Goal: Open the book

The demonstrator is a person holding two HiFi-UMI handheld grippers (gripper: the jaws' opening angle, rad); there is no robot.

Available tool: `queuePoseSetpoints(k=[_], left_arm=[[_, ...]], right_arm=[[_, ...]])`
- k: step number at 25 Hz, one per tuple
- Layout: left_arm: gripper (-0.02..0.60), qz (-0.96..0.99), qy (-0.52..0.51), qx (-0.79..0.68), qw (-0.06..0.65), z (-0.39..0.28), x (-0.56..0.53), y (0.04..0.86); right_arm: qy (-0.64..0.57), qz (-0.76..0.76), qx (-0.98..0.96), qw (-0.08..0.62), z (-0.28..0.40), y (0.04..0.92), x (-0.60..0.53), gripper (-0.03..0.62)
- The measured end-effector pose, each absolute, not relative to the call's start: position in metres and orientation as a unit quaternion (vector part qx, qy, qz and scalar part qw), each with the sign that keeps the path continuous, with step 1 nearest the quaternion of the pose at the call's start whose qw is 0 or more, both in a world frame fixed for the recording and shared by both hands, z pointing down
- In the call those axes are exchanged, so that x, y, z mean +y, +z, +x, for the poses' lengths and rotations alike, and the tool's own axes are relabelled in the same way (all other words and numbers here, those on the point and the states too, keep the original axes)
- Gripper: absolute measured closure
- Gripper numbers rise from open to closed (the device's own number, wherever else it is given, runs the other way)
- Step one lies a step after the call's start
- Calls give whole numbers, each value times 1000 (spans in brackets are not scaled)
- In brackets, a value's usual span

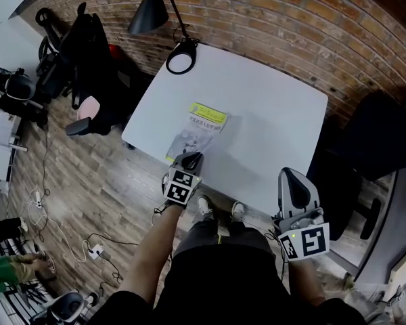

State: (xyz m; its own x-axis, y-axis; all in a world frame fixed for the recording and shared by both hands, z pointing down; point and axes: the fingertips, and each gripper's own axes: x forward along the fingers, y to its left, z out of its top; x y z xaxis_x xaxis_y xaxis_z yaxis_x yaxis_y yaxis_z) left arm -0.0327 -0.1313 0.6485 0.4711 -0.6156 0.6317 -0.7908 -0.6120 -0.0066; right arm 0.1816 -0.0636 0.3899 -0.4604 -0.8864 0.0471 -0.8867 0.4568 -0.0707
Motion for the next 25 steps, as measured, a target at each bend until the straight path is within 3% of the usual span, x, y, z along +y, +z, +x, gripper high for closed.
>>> queuePoseSetpoints(k=[25], left_arm=[[545, 856, 219, -453, 115, -143, -184, 577]], right_arm=[[19, 512, -859, 11, 105, 377, -103, 583]])
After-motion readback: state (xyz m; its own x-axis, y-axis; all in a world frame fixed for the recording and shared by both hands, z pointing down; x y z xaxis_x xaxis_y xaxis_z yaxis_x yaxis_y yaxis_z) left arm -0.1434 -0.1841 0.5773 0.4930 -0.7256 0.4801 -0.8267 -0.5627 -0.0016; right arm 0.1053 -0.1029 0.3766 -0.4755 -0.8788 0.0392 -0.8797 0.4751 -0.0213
